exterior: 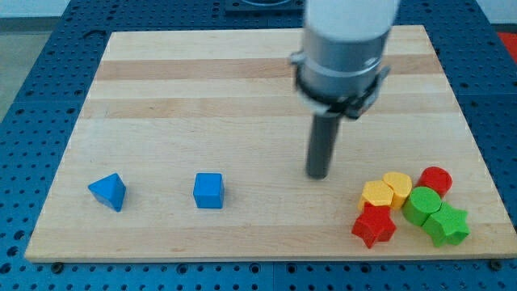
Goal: Push your arm closer to the blue cube
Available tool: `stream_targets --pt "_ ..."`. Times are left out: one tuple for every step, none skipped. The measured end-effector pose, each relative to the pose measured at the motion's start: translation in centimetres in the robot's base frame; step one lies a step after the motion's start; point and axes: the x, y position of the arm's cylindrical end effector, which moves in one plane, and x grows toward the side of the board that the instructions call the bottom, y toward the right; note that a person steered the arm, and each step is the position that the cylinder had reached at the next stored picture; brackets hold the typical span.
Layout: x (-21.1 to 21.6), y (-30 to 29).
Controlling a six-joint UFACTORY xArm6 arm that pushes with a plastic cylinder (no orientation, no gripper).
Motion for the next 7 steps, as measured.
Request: stream_targets --pt "4.4 -5.7" --pt "3.0 -9.8" --pt "-5.1 -10.2" --pt "-10.8 -10.7" --pt "-10.9 -14.4" --pt "-7.3 -18.9" --pt "-2.7 -21.8"
